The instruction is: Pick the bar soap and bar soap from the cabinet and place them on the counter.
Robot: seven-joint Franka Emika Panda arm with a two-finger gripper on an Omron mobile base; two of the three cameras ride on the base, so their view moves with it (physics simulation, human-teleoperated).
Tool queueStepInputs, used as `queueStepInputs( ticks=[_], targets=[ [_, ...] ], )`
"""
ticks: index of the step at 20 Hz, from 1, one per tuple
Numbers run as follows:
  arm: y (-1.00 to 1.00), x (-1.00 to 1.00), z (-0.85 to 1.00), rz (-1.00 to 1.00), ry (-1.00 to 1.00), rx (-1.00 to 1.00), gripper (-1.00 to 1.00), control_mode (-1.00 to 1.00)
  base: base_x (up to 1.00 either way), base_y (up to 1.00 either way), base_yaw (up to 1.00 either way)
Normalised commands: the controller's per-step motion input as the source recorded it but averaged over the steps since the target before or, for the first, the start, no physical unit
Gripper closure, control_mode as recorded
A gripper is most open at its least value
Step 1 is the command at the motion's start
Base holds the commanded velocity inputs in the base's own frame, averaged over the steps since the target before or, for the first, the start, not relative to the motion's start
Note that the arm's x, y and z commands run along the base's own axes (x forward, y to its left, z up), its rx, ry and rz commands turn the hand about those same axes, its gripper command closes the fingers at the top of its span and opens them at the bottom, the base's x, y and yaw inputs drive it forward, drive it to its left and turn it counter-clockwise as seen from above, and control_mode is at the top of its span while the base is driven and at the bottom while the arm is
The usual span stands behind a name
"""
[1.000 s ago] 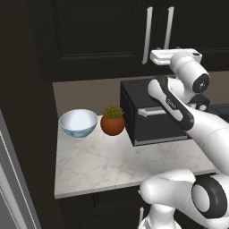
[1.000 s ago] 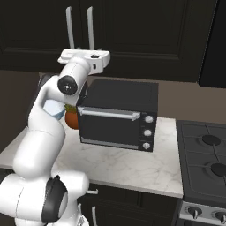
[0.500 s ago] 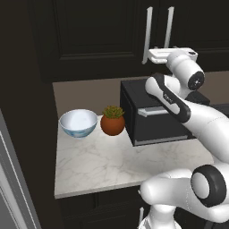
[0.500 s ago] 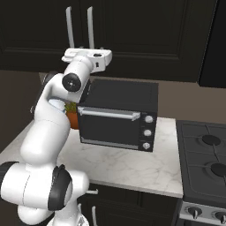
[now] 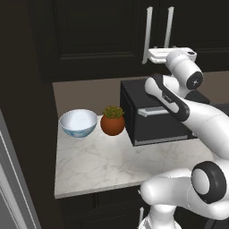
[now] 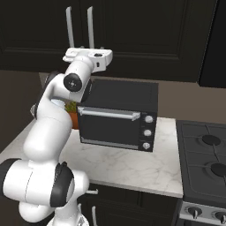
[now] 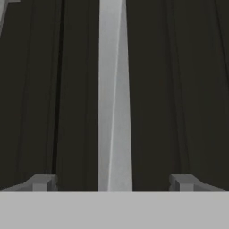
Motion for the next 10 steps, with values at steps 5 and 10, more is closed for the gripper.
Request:
queueStepInputs(
  ticks=[5, 10],
  targets=[
    [0.00, 0.31, -0.13, 0.00, 0.00, 0.00, 1.00, -1.00, 0.00, 0.00, 0.00],
    [0.00, 0.10, -0.02, 0.00, 0.03, 0.00, 1.00, -1.00, 0.00, 0.00, 0.00]
  ],
)
